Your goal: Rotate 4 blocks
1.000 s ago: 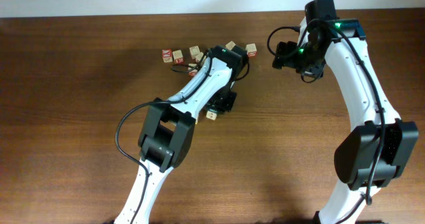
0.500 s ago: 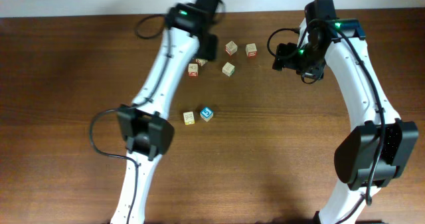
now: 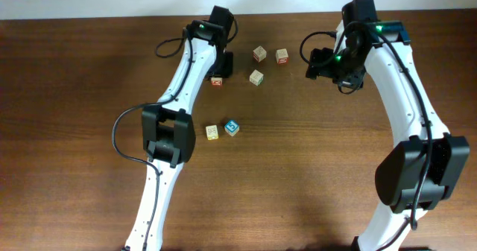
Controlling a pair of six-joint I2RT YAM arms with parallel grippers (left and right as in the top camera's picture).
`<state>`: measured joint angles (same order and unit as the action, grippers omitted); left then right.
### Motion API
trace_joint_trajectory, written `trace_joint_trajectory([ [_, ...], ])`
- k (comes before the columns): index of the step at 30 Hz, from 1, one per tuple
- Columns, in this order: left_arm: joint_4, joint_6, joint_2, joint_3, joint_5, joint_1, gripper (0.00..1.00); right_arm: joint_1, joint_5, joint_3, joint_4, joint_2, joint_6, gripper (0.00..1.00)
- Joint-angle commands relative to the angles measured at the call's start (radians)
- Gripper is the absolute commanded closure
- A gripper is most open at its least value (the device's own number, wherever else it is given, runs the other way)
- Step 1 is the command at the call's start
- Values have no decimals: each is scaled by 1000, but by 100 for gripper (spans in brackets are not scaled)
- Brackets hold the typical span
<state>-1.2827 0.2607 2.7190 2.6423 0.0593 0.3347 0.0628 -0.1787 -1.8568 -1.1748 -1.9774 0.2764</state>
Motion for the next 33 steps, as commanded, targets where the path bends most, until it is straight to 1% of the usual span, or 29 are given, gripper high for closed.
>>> trace_joint_trajectory([
  [1,-5,5,24,3,-3,3,77,-4,6,-11,0,18,-11,12],
  [2,-11,4,24,3,-3,2,79,-4,7,-11,0,18,-11,15],
  [3,-23,4,24,6,-3,-2,81,-5,6,-13,-1,20,-11,24],
  [4,-39,4,23,8,-3,-3,84,-4,7,-19,-15,36,-11,30],
  [6,-95,4,19,51,1,-4,86,-4,9,-40,-69,124,-11,34],
  [7,-136,5,18,97,0,-4,86,-4,10,-40,-97,195,-11,34],
  [9,-287,5,18,266,0,-3,86,-4,57,-40,-175,410,-11,32],
  [10,-386,5,18,364,0,-1,86,-4,90,-40,-211,504,-10,27],
  [11,-406,-5,18,403,-8,6,86,-4,113,-40,-237,581,-10,24],
  [13,-406,-8,-24,405,-62,39,84,-4,162,-40,-292,725,-6,20],
  [15,-406,-31,-61,399,-126,75,83,-4,219,-40,-319,789,-7,17],
  [16,-406,-31,-92,381,-131,113,82,-4,244,-40,-333,806,-7,17],
  [18,-406,-31,-143,286,-124,183,81,-4,244,-40,-350,801,-8,16],
  [19,-406,-31,-163,198,-108,216,81,-4,244,-40,-357,792,-8,16],
  [21,-406,-16,-175,40,-82,240,82,-4,244,-40,-357,768,-8,16],
  [23,-394,11,-175,-68,-82,250,82,-4,244,-40,-357,740,-8,16],
  [24,-369,13,-174,-120,-82,256,81,-4,243,-40,-358,726,-8,16],
  [27,-179,19,-174,-343,-81,289,77,-4,243,-40,-378,673,-8,16],
  [28,-153,24,-174,-376,-82,289,77,-4,243,-40,-385,664,-8,16],
  [29,-134,24,-174,-404,-82,289,75,-4,243,-40,-388,655,-8,16],
  [30,-135,23,-174,-406,-78,289,59,-4,243,-40,-389,652,-8,16],
  [31,-134,23,-175,-404,-70,289,54,-4,243,-40,-388,652,-8,16],
  [32,-137,23,-177,-401,-63,288,48,-4,244,-40,-388,652,-8,16],
  [33,-153,23,-182,-383,-62,283,44,-4,244,-40,-388,652,-8,16],
])
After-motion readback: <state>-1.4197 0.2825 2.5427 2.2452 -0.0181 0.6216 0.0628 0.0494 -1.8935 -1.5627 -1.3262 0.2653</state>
